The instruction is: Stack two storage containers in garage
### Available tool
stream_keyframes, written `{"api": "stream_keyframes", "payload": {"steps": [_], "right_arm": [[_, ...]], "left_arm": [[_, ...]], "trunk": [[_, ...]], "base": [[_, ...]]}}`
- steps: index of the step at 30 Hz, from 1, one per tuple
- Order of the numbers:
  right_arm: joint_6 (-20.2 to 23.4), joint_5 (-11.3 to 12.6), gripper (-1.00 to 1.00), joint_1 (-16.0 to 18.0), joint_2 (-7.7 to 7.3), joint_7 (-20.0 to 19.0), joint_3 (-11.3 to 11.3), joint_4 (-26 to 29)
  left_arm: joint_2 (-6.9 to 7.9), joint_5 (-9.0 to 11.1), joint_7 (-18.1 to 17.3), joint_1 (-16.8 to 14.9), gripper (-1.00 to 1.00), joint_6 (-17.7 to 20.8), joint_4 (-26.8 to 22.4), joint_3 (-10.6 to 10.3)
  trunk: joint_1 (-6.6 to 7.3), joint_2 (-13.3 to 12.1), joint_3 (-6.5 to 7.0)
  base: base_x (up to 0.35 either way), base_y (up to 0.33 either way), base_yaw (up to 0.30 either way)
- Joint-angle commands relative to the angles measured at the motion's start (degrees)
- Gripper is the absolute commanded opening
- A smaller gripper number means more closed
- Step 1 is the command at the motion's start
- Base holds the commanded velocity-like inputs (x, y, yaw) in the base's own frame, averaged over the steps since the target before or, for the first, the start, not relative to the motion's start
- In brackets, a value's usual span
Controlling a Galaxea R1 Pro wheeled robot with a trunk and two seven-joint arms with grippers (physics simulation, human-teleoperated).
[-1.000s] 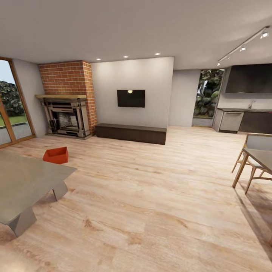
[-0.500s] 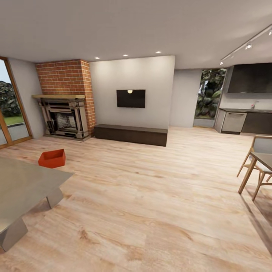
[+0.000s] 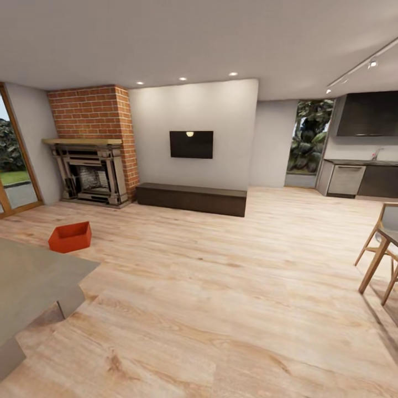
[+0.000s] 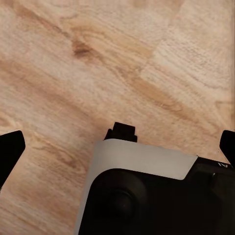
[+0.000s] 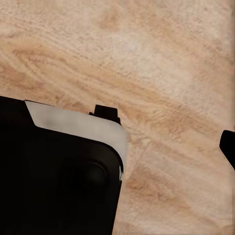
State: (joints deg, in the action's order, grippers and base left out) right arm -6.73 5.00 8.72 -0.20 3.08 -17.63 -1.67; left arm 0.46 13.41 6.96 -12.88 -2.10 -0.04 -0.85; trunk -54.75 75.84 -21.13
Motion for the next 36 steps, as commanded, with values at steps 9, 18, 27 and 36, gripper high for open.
{"api": "stream_keyframes", "payload": {"steps": [9,18,27,36], "right_arm": [[-0.39,0.46,1.00,0.07,0.07,0.05,-0.48,-0.18],[-0.34,0.45,1.00,0.07,0.38,-0.41,-0.39,-0.18],[-0.29,0.45,1.00,0.07,0.46,-0.44,-0.35,-0.18],[-0.51,0.81,1.00,0.07,0.32,-0.53,-0.31,-0.18]], "left_arm": [[-0.01,0.39,0.07,-0.04,1.00,-0.18,0.04,-0.13],[0.00,0.39,0.08,-0.04,1.00,-0.18,0.04,-0.12],[0.02,0.39,0.07,-0.04,1.00,-0.10,0.04,-0.12],[0.01,0.39,0.07,-0.04,1.00,-0.10,0.04,-0.14]], "trunk": [[-0.03,0.03,-0.06],[-0.03,0.03,-0.06],[-0.03,0.03,-0.06],[-0.03,0.03,-0.06]], "base": [[0.324,0.000,0.000],[0.325,0.000,0.000],[0.324,0.000,0.000],[0.324,0.000,0.000]]}}
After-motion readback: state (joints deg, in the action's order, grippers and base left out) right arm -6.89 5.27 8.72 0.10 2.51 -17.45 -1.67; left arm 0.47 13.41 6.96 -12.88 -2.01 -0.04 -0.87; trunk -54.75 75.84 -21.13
